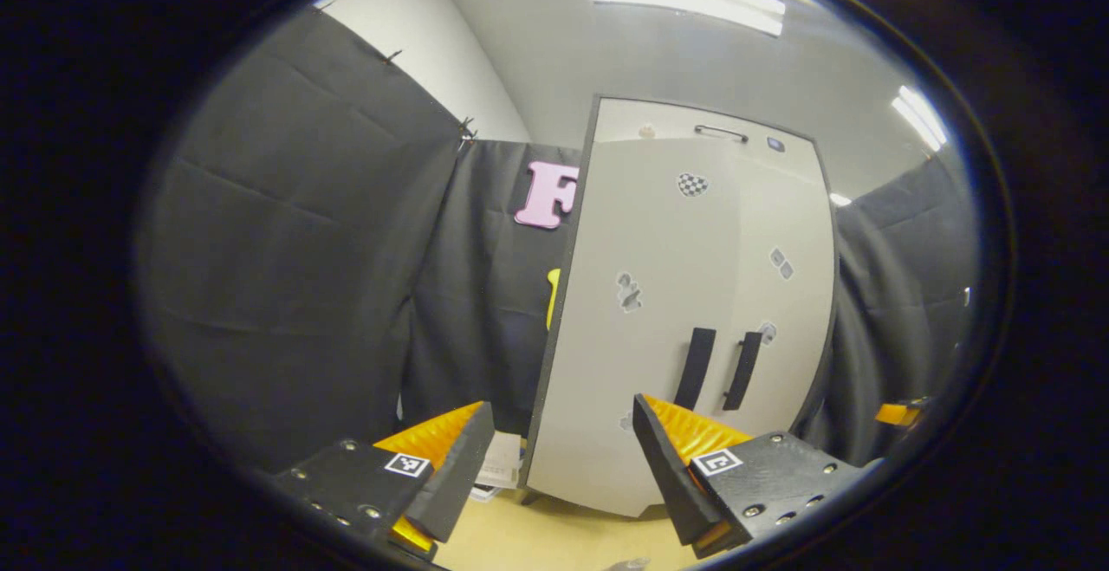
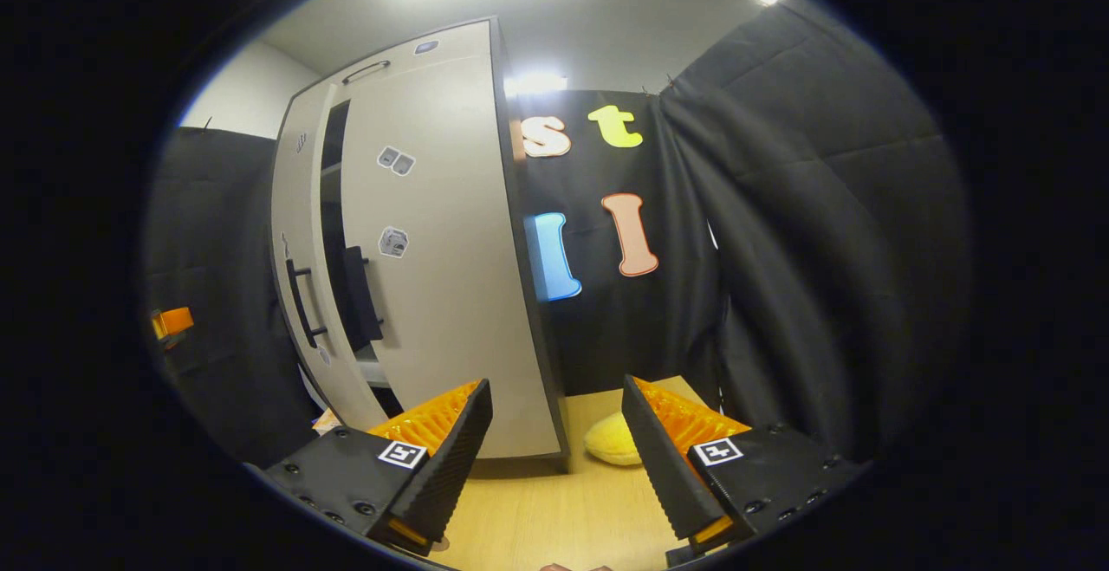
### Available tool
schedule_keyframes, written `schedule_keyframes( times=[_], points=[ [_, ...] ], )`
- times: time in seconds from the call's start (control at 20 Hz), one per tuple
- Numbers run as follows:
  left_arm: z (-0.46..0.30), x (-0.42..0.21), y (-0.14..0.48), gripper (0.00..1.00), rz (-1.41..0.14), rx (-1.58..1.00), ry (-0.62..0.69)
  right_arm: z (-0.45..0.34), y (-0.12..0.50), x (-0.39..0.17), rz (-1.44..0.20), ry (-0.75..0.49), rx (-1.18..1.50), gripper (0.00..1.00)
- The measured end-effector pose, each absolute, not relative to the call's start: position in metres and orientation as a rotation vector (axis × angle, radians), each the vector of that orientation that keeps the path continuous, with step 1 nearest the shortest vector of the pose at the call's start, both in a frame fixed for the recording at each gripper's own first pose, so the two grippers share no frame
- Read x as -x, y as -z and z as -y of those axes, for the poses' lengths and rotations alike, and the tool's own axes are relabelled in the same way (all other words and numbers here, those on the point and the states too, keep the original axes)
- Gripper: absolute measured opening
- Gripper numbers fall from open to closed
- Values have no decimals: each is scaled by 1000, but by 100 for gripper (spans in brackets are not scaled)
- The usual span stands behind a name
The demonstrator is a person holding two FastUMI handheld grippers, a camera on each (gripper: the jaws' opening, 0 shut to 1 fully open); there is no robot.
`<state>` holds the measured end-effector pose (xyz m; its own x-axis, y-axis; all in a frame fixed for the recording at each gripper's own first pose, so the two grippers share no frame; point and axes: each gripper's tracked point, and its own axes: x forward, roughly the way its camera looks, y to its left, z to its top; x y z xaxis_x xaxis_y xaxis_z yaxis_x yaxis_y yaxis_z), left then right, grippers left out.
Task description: Grasp the bottle in the cabinet with the left hand and place it on the coaster, then close the right door with the right hand and the left door with the left hand.
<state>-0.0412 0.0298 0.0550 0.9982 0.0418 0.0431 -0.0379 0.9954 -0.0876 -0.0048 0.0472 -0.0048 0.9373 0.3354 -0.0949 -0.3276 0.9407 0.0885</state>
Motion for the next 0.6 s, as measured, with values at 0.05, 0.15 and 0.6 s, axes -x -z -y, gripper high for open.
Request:
schedule_keyframes(
  times=[0.05,0.15,0.6],
  points=[
    [-28,39,-55,99,41,57,-36,-49,1,5,-89,-335,-52,96],
    [-25,33,-56,99,42,20,-32,-59,-5,7,-77,-332,-28,96],
    [-30,9,-19,99,14,16,7,-94,9,12,-138,-337,13,96]
  ],
)
